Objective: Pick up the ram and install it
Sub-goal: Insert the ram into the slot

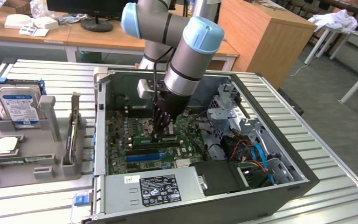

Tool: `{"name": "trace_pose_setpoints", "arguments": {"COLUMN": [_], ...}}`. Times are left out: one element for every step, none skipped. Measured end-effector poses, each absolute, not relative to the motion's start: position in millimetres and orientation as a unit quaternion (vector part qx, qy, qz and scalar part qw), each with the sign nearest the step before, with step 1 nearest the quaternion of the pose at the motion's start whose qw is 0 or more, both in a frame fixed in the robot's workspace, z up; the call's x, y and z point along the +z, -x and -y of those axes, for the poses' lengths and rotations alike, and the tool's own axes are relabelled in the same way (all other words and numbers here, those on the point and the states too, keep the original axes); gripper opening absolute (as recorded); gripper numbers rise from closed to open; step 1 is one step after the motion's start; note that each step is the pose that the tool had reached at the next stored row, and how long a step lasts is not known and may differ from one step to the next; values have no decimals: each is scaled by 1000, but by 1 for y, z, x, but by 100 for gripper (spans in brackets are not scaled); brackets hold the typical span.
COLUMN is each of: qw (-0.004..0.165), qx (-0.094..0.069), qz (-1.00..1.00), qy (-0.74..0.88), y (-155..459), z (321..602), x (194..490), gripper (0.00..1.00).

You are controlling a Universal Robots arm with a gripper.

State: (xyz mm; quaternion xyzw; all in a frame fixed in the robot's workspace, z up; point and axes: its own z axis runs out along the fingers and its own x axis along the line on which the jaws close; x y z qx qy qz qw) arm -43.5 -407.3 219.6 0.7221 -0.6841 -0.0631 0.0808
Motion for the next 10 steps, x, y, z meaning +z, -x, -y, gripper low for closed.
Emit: {"name": "trace_pose_setpoints", "arguments": {"qw": [81, 81, 81, 81, 81, 81, 81, 81, 81, 81], "qx": [-63, -63, -63, -63, -63, -63, -63, -63, -63, -63], "qz": [684, 684, 684, 684, 684, 684, 684, 684, 684, 684], "qy": [-722, -722, -722, -722, -722, -722, -722, -722, -722, -722], "y": [43, 43, 43, 43, 43, 43, 43, 43, 43, 43], "z": [407, 407, 407, 407, 407, 407, 407, 407, 407, 407], "x": [220, 219, 219, 219, 219, 219, 219, 219, 219, 219], "gripper": [13, 13, 13, 13, 13, 13, 13, 13, 13, 13]}}
